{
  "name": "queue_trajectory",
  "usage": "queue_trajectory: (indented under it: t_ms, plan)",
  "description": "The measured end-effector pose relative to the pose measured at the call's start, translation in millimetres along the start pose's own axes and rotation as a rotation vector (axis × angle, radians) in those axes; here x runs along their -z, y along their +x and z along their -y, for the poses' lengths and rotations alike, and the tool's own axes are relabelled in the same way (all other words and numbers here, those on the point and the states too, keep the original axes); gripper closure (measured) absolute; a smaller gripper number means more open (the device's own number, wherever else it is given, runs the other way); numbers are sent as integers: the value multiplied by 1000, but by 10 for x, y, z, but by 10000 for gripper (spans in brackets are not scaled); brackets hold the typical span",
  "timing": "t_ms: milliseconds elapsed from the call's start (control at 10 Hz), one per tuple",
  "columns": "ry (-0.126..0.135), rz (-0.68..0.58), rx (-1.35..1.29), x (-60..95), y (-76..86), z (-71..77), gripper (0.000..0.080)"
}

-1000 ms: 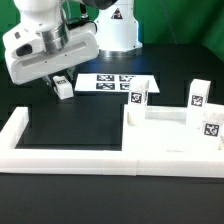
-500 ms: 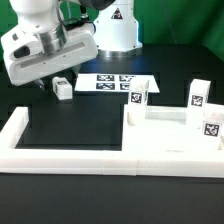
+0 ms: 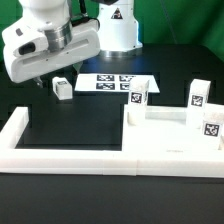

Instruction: Assemble square table

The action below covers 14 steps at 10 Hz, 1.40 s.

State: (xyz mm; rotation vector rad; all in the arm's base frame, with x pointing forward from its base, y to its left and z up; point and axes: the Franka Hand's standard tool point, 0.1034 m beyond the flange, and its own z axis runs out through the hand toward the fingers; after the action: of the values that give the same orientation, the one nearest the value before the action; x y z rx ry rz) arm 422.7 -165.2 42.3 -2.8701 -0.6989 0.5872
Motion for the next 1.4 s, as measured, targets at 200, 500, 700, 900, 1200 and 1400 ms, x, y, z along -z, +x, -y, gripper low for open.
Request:
queue_trajectory:
  t_ms: [200,500,700,900,1200,1400]
  plan:
    - [44,88,-15,87,69,42,151]
    - [50,252,-7,45,98,85,151]
    - [-24,462,-9,159,269,-37,151]
    - [-45,479,-6,104,281,-235,151]
    - [-45,478,-6,104,284,-229,151]
    - [-58,487,-43,75,324,-76,151]
